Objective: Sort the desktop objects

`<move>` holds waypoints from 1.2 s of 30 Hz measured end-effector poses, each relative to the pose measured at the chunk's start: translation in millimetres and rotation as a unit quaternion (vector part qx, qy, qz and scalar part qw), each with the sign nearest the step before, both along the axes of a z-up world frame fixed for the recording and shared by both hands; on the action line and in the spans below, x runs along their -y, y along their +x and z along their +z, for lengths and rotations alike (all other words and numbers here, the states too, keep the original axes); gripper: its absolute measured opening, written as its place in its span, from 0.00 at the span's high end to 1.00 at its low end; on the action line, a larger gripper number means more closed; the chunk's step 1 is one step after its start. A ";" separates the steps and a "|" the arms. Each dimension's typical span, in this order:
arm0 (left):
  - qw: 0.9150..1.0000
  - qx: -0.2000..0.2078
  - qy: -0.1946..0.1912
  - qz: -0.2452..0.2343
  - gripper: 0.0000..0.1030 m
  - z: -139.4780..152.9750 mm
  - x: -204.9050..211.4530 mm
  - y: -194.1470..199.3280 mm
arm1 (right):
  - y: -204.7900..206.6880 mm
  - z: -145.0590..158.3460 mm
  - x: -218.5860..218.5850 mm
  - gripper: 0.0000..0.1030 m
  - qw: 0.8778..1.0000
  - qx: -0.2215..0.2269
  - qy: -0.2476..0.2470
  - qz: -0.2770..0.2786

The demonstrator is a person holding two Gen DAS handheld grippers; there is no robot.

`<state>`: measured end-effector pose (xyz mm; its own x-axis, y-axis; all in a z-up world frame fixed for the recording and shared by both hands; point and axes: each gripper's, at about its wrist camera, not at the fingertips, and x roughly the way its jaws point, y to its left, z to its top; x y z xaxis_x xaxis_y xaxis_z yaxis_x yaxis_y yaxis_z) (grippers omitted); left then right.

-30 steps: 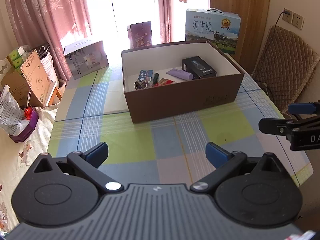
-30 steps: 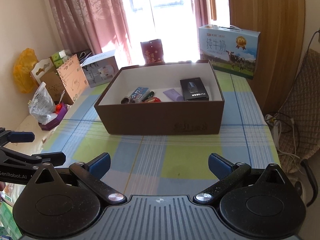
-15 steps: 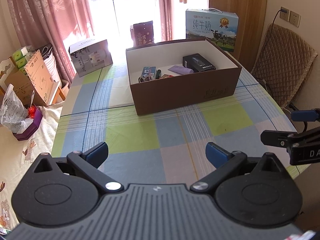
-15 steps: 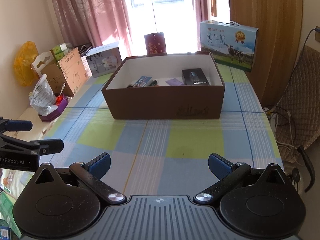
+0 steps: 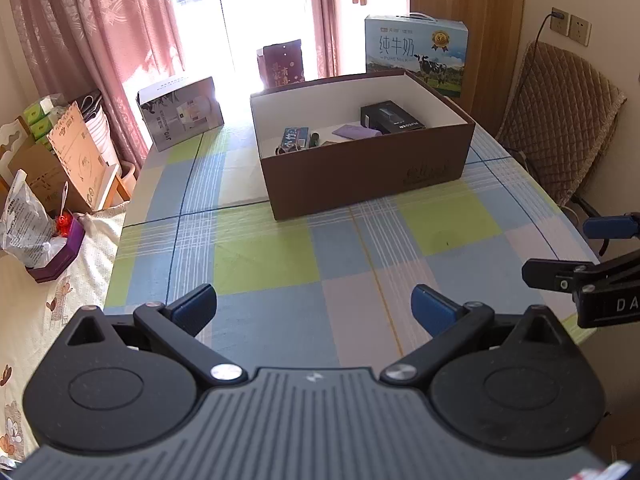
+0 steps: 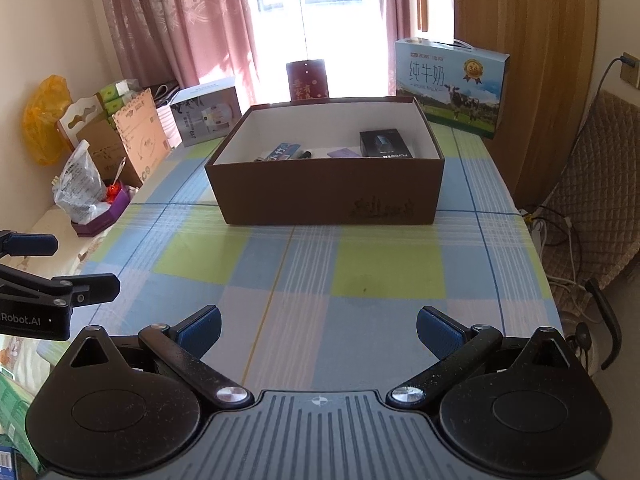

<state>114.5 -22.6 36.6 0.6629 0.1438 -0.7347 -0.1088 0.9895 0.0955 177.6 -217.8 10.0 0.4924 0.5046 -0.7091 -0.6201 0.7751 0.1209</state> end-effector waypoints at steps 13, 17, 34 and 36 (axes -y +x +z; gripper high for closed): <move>1.000 -0.004 -0.004 -0.003 0.01 -5.4 0.5 -12.5 | -11.8 -2.5 1.5 0.02 1.000 -0.003 -0.005 -0.005; 1.000 0.000 -0.003 -0.002 0.01 -2.6 -1.6 -12.6 | -10.2 -2.0 -1.7 0.02 1.000 -0.003 -0.006 -0.002; 1.000 -0.011 -0.008 0.009 0.01 -6.4 -0.5 20.1 | 25.6 -6.6 -7.0 0.02 1.000 -0.008 -0.014 0.010; 1.000 -0.014 -0.009 0.011 0.01 -8.2 -0.3 25.9 | 31.3 -7.9 -6.9 0.02 1.000 -0.011 -0.015 0.010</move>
<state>140.4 -22.3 28.4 0.6383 0.1442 -0.7562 -0.1273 0.9886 0.0810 208.9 -210.9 2.1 0.4669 0.4928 -0.7343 -0.6324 0.7665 0.1122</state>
